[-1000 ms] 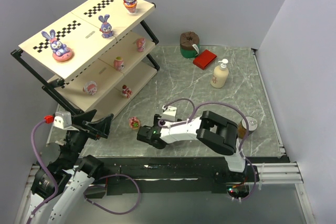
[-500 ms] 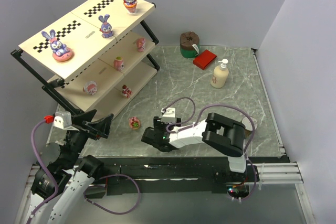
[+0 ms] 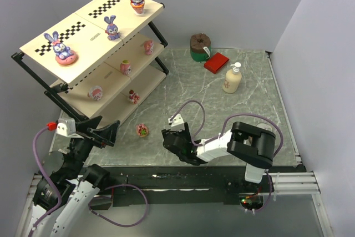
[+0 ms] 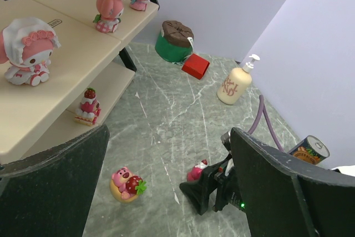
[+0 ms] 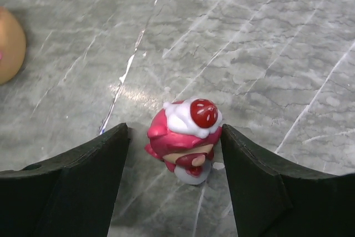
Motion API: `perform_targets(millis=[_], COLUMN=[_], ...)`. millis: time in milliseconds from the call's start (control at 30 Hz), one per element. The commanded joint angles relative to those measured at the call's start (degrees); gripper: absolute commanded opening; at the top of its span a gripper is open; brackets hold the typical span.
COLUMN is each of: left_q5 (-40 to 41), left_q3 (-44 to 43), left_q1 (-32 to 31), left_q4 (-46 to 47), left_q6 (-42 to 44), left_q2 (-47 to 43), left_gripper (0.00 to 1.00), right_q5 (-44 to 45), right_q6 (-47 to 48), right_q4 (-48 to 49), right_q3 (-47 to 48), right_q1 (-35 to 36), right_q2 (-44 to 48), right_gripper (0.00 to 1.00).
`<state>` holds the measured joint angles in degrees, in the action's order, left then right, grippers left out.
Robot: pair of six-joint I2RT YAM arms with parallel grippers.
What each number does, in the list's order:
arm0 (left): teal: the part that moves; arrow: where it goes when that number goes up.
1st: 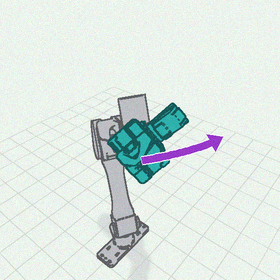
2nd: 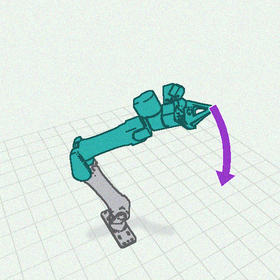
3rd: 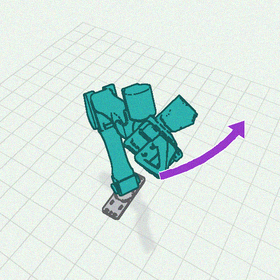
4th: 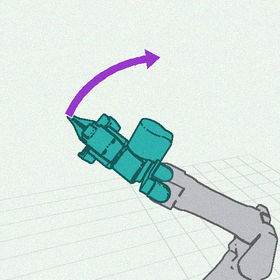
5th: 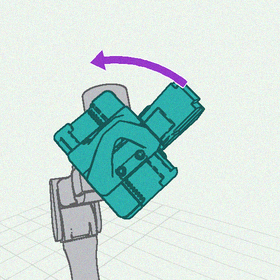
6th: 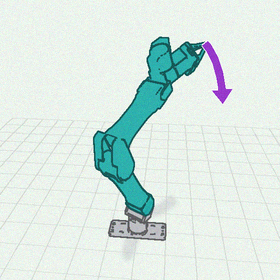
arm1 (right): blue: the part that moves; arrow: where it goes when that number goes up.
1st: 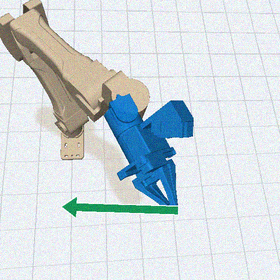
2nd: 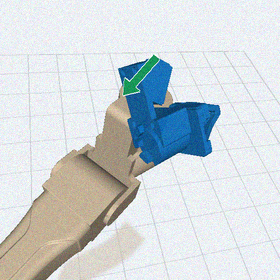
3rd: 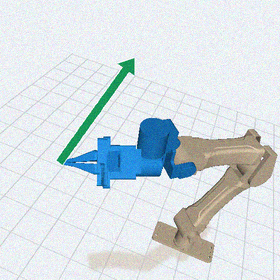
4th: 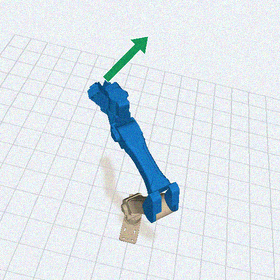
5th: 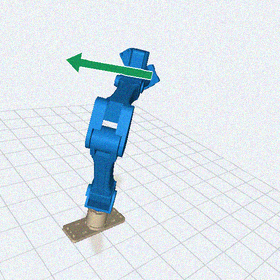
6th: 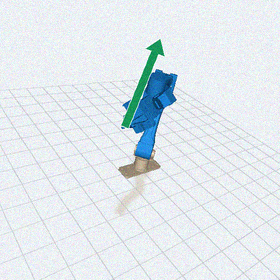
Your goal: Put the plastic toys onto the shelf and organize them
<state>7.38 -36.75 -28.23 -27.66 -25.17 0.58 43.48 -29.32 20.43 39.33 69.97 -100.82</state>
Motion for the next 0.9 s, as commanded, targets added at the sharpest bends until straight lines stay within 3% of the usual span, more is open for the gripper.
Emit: perform_targets(millis=[0,200,300,500,633,867], left_q5=[-0.17,-0.17,-0.17,-0.26,-0.08,-0.08], left_q3=[0.01,0.01,0.01,0.01,0.01,0.01], left_q1=[0.02,0.02,0.02,0.02,0.02,0.02], left_q4=[1.64,1.64,1.64,1.64,1.64,1.64], left_q6=[0.03,0.03,0.03,0.12,0.03,0.12], left_q2=[-6.73,-6.82,-6.73,-6.73,-6.99,-7.08], left_gripper=[0.96,0.96,0.96,0.96,0.96,0.96], right_q5=[-5.6,-4.81,-2.62,-1.65,-3.93,-5.6], right_q6=[5.59,4.98,3.57,5.32,8.48,13.32], right_q4=[-0.39,-0.82,-1.61,-2.23,-1.09,-0.3], right_q3=[-2.51,-1.89,-1.8,1.27,5.65,14.45], right_q1=[-0.28,-0.28,-0.19,-0.28,-0.19,-0.28], right_q2=[-0.25,-1.4,-0.96,-2.01,-2.11,-0.17], right_gripper=[0.74,0.7,0.63,0.21,0.09,0.05])
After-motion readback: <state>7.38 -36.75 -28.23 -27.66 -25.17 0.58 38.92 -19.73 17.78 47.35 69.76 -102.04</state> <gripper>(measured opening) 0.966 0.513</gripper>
